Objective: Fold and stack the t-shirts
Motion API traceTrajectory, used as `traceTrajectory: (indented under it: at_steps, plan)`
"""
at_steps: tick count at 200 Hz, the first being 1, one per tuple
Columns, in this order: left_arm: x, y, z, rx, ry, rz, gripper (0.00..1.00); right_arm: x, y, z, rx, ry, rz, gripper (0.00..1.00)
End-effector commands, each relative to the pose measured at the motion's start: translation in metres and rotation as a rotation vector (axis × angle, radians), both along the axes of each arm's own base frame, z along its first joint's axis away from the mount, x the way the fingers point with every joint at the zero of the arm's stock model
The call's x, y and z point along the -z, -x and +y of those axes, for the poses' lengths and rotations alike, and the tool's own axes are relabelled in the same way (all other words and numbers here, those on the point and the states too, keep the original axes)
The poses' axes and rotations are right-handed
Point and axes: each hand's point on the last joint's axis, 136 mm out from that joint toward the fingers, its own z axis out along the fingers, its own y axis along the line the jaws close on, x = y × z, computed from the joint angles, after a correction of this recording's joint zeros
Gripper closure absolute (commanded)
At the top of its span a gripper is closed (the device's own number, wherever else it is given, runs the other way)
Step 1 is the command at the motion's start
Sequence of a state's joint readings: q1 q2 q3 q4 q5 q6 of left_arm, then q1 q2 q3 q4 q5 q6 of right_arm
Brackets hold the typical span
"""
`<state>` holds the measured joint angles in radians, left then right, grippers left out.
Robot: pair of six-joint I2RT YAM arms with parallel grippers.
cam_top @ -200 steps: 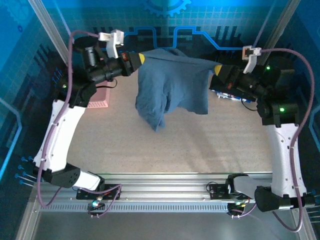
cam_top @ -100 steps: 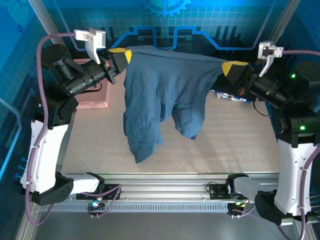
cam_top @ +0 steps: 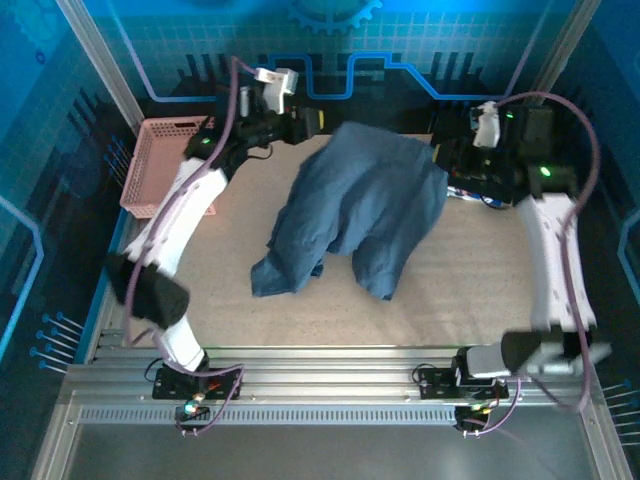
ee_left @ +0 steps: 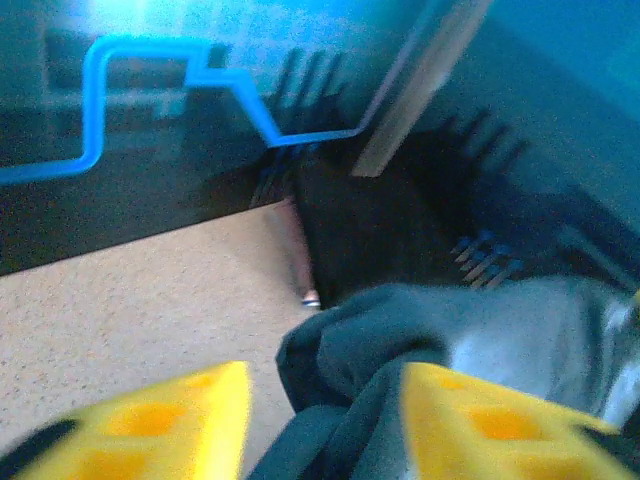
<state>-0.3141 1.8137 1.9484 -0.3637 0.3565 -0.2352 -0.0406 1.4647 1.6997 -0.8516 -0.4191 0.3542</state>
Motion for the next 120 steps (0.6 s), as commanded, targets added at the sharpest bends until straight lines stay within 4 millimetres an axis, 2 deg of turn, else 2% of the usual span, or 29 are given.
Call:
traceTrajectory:
  at_steps: [1, 9, 19, 31, 39, 42, 52, 64, 72, 85, 102, 120]
  plan:
    - [0.0, -0.042, 0.018, -0.172, 0.05, 0.065, 0.2, 0.053, -0.061, -0.037, 0.139, 0.081, 0.045, 0.29]
    - [0.0, -0.037, 0.024, -0.206, 0.047, 0.089, 0.16, 0.052, -0.064, -0.04, 0.147, 0.073, 0.043, 0.27]
    - [-0.001, -0.02, 0.035, -0.252, 0.039, 0.13, 0.08, 0.044, -0.053, -0.037, 0.13, 0.094, 0.026, 0.22]
    - [0.013, 0.013, 0.049, -0.28, 0.028, 0.212, 0.03, 0.044, -0.025, -0.032, 0.102, 0.13, 0.036, 0.11]
    - [0.031, 0.04, 0.056, -0.284, 0.011, 0.277, 0.03, 0.051, 0.0, -0.025, 0.066, 0.115, 0.08, 0.1]
    - [0.044, 0.05, 0.059, -0.29, 0.001, 0.314, 0.03, 0.054, 0.01, -0.021, 0.047, 0.101, 0.104, 0.1]
    - [0.075, 0.087, 0.071, -0.31, -0.01, 0.411, 0.03, 0.075, 0.047, -0.005, -0.019, 0.05, 0.211, 0.1]
    - [0.121, 0.129, 0.08, -0.323, -0.015, 0.551, 0.03, 0.099, 0.086, 0.018, -0.097, 0.015, 0.313, 0.11]
    - [0.151, 0.155, 0.082, -0.325, 0.001, 0.646, 0.04, 0.126, 0.118, 0.034, -0.145, 0.013, 0.407, 0.12]
    - [0.197, 0.188, 0.083, -0.339, 0.016, 0.791, 0.08, 0.163, 0.157, 0.051, -0.189, 0.01, 0.551, 0.13]
    - [0.236, 0.213, 0.082, -0.358, -0.027, 0.892, 0.1, 0.206, 0.194, 0.061, -0.214, 0.041, 0.71, 0.14]
    - [0.264, 0.219, 0.087, -0.407, -0.082, 0.961, 0.14, 0.243, 0.213, 0.053, -0.175, 0.098, 0.85, 0.16]
